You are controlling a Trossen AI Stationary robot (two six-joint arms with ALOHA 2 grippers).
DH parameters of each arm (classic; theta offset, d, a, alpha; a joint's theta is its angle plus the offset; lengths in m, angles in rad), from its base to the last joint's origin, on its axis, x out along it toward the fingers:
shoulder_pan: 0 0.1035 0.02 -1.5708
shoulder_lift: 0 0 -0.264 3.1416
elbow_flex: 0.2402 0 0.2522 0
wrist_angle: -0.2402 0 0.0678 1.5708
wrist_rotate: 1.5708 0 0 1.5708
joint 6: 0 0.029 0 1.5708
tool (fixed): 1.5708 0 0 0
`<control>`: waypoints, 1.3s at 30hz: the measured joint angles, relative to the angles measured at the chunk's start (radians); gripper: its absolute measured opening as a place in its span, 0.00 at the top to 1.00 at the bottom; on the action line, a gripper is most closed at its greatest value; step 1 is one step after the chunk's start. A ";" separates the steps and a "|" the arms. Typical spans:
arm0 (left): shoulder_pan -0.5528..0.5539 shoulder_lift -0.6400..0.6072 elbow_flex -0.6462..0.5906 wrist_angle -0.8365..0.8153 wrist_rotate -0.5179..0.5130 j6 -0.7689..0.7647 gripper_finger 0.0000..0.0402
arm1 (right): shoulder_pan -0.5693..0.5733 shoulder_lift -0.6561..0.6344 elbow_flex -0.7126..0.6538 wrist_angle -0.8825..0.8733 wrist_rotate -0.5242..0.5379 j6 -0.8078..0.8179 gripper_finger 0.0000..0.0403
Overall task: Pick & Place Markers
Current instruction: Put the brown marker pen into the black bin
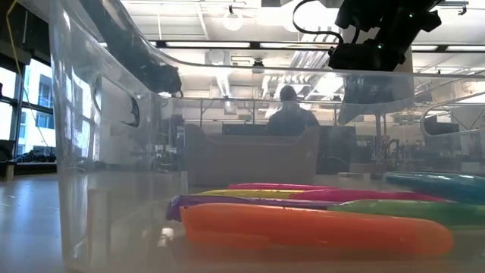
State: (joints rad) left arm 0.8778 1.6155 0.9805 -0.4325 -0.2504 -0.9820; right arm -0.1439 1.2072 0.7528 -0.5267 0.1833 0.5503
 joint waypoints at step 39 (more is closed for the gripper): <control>0.072 0.237 0.090 -0.230 0.198 0.010 0.93 | 0.000 0.000 0.000 0.034 0.009 -0.061 1.00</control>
State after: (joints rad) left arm 0.9497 1.8523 1.0706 -0.6622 -0.0525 -0.9718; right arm -0.1436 1.2072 0.7528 -0.4923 0.1921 0.4892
